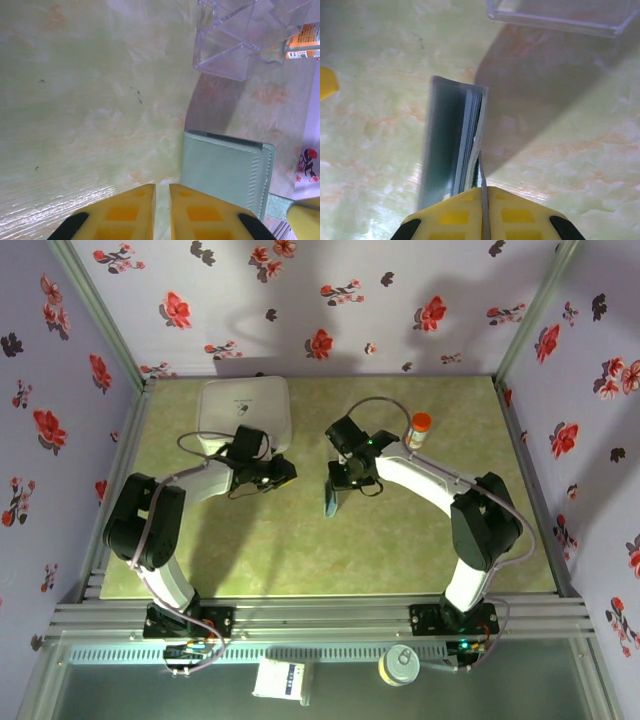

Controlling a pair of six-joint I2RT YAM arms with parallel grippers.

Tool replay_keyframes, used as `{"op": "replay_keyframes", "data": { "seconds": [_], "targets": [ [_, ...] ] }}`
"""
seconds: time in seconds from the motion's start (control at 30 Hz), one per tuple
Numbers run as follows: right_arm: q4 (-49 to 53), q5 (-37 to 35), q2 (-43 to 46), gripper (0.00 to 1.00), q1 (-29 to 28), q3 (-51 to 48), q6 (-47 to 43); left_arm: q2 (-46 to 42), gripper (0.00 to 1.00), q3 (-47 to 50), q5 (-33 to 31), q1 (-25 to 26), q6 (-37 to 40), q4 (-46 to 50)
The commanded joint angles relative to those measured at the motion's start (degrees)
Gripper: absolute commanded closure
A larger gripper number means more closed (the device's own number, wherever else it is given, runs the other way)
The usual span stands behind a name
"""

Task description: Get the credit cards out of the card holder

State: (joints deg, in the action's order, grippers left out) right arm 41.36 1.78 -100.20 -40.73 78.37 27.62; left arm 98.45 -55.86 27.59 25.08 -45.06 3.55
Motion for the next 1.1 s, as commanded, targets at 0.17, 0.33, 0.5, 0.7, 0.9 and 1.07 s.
{"op": "replay_keyframes", "data": {
  "seconds": [0.17,0.33,0.5,0.7,0.9,1.07],
  "targets": [
    [4.0,-0.1,-2.8,0.88,-3.4,7.7,2.5,-3.2,0.85,1.9,0.3,-2.5,3.1,0.2],
    [5.1,-1.1,-3.3,0.88,-3.6,9.2,2.8,-1.5,0.85,1.7,2.7,-2.4,3.6,0.4],
    [6.6,-3.5,-3.0,0.87,-3.3,8.9,3.2,1.9,0.86,0.0,4.0,-0.2,3.7,1.1],
    [7.5,-6.1,-2.1,0.87,-1.6,5.3,3.0,5.7,0.9,-2.1,4.0,2.0,4.0,2.4],
    [6.3,-7.5,-0.6,0.87,1.0,-0.6,2.8,7.3,0.93,-3.4,4.0,2.9,4.3,3.8],
    [4.4,-7.1,0.0,0.87,2.5,-4.0,2.6,8.0,0.95,-3.8,3.4,3.9,4.1,5.2]
  ]
}}
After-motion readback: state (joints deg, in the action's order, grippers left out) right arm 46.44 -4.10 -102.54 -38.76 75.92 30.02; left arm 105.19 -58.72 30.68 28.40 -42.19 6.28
